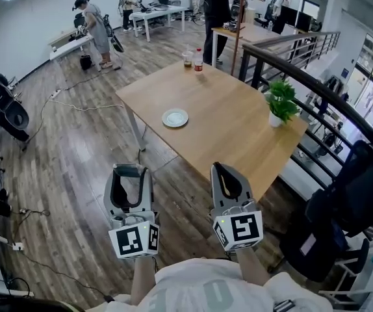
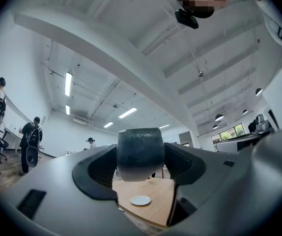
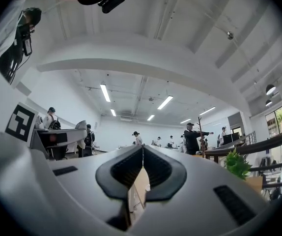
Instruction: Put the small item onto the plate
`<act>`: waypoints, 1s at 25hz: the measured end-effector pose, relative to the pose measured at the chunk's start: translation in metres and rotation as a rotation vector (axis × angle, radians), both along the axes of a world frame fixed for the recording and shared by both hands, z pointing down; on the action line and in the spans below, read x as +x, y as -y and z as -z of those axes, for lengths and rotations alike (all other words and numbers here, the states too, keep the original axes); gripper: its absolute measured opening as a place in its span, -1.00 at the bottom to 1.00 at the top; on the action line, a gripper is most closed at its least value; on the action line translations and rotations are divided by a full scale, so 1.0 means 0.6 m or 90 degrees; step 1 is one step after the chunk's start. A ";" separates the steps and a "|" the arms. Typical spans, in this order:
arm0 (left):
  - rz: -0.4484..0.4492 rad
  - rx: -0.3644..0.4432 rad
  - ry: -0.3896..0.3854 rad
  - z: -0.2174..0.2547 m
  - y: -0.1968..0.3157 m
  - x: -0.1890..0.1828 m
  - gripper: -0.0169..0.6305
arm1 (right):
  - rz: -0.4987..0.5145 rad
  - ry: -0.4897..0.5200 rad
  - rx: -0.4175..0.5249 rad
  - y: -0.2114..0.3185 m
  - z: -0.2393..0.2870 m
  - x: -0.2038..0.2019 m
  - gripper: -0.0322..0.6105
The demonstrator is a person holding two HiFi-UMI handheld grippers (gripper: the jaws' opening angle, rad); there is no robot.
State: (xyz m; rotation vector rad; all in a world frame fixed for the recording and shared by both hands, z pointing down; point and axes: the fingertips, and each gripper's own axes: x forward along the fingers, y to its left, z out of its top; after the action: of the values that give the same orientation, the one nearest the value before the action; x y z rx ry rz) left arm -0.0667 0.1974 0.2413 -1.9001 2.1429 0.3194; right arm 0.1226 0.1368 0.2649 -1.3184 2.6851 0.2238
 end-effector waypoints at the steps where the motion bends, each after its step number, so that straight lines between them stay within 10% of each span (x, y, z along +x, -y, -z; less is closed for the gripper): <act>1: -0.001 -0.002 0.000 -0.003 0.008 0.003 -0.01 | 0.001 -0.001 0.002 0.007 -0.002 0.003 -0.84; 13: -0.017 -0.002 0.014 -0.037 0.116 0.022 -0.01 | 0.040 -0.019 -0.009 0.097 -0.058 -0.013 -0.84; 25: -0.036 -0.016 0.006 -0.081 0.356 -0.115 -0.01 | 0.058 -0.052 0.004 0.306 -0.086 -0.174 -0.84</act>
State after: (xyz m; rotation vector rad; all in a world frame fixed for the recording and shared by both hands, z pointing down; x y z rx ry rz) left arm -0.1356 -0.0161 0.2898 -1.9747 2.1000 0.2941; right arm 0.0185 -0.0470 0.3164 -1.2066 2.8020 0.2821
